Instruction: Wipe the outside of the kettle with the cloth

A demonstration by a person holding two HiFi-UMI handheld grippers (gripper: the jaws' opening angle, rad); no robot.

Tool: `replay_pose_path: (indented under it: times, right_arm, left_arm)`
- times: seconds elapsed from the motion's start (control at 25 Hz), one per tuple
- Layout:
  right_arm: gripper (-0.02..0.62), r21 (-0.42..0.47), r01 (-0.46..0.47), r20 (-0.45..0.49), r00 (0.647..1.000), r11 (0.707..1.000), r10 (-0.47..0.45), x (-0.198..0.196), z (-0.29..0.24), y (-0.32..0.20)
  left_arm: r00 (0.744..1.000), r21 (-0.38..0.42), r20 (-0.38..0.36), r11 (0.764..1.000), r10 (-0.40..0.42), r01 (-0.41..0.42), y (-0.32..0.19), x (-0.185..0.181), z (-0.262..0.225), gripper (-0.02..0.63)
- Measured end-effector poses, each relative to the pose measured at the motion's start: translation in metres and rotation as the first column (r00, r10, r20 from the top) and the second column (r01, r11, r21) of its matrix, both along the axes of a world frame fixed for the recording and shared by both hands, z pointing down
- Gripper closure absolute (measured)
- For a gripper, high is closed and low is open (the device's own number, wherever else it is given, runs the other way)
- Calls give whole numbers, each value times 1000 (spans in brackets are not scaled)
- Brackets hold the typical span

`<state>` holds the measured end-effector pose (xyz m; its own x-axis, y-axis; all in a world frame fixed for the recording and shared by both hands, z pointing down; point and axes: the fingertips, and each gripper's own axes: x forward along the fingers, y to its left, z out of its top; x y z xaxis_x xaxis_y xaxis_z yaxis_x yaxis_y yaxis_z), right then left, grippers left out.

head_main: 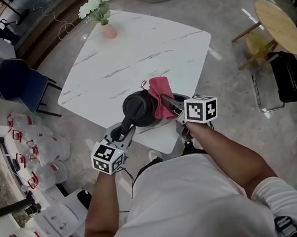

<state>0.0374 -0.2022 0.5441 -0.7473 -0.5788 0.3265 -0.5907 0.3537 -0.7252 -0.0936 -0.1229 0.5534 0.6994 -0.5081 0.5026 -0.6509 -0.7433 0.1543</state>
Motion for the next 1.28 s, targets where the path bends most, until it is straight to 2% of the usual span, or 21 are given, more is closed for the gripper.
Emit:
replay_pose_path:
  times: [0.52, 0.8, 0.96, 1.08, 1.28]
  right_arm:
    - [534, -101, -55, -184, 982, 993, 35, 14, 78, 2]
    - [534, -164, -73, -299, 954, 984, 20, 23, 118, 2]
    - [534, -202, -42, -379, 925, 979, -38, 24, 139, 9]
    - [534, -192, -35, -411, 910, 981, -48, 28, 136, 12]
    - [532, -119, -61, -404, 915, 991, 8, 48, 103, 6]
  left_arm:
    - [998, -4, -49, 1000, -30, 30, -1, -4, 1, 514]
    - [999, 9, -44, 1000, -7, 8, -1, -3, 0, 514]
    - [999, 6, -44, 1000, -1, 2, -1, -4, 2, 514]
    - [998, -1, -56, 1000, -8, 8, -2, -6, 3, 514]
    - [997, -1, -79, 1000, -14, 14, -2, -12, 4, 515]
